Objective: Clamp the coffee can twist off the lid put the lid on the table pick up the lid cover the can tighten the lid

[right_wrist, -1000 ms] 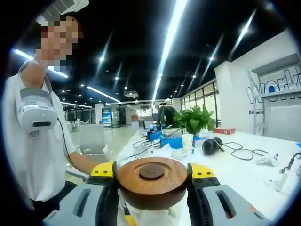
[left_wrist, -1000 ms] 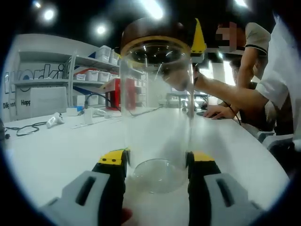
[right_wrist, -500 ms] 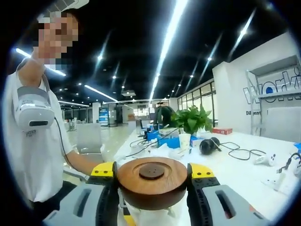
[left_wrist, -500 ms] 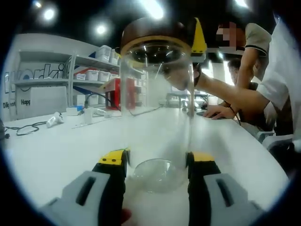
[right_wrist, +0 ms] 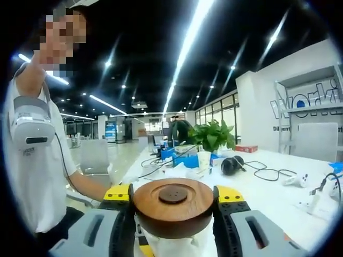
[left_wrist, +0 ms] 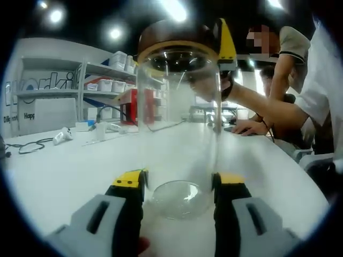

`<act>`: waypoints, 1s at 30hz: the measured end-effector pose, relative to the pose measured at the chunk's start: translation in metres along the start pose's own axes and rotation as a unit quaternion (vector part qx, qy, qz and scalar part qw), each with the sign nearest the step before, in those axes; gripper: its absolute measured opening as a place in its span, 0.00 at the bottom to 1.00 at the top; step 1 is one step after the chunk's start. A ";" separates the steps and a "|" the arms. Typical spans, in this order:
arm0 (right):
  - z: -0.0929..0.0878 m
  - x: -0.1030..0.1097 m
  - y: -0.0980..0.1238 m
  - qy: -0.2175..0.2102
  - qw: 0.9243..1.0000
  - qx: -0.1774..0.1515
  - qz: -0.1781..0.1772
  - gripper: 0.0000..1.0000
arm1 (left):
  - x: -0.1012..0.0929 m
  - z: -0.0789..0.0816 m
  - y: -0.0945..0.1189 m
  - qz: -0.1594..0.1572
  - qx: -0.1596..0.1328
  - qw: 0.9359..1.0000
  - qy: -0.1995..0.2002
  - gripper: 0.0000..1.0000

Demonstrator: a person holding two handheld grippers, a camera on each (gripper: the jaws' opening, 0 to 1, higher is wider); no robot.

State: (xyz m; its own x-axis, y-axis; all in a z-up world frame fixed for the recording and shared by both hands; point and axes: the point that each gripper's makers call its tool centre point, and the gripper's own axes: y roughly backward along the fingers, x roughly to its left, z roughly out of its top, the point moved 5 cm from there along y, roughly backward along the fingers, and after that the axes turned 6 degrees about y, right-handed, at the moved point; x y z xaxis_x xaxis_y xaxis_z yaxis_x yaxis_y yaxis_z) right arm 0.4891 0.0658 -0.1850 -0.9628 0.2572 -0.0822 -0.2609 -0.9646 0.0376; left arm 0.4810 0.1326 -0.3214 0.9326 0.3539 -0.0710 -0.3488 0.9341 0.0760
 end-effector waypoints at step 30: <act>0.000 0.002 0.003 -0.005 0.997 0.010 -0.078 0.53 | 0.001 0.000 0.000 0.000 0.001 1.000 0.001 0.42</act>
State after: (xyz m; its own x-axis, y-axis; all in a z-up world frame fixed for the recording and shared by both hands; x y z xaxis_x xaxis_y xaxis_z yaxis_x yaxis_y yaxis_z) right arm 0.4869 0.0636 -0.1853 -0.9111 0.4047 -0.0779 -0.4088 -0.9115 0.0460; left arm 0.4815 0.1327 -0.3213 0.9321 0.3548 -0.0720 -0.3494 0.9337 0.0779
